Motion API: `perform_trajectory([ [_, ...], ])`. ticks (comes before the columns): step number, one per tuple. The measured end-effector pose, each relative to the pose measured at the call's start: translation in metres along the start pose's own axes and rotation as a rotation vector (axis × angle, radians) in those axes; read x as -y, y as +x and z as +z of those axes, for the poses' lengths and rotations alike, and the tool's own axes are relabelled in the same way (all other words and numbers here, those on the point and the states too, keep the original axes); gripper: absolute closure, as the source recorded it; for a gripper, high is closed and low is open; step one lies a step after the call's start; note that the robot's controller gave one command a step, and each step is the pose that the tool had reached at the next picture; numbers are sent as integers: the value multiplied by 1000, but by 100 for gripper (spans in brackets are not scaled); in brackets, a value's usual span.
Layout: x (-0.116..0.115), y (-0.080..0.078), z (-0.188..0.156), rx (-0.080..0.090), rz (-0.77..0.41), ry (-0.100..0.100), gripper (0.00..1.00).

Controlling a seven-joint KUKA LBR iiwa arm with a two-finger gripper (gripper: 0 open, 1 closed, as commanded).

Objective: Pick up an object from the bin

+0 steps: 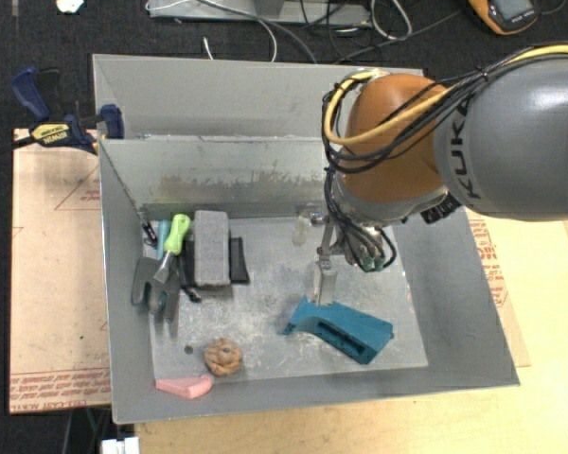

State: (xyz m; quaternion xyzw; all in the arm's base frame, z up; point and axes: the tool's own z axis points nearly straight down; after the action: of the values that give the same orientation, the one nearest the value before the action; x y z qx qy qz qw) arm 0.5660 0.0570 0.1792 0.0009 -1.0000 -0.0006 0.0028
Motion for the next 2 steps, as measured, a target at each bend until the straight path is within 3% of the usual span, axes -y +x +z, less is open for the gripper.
perform_trajectory([
  [1,0,-2,-4,7,1,0,0],
  [2,9,22,41,10,90,-1,0],
])
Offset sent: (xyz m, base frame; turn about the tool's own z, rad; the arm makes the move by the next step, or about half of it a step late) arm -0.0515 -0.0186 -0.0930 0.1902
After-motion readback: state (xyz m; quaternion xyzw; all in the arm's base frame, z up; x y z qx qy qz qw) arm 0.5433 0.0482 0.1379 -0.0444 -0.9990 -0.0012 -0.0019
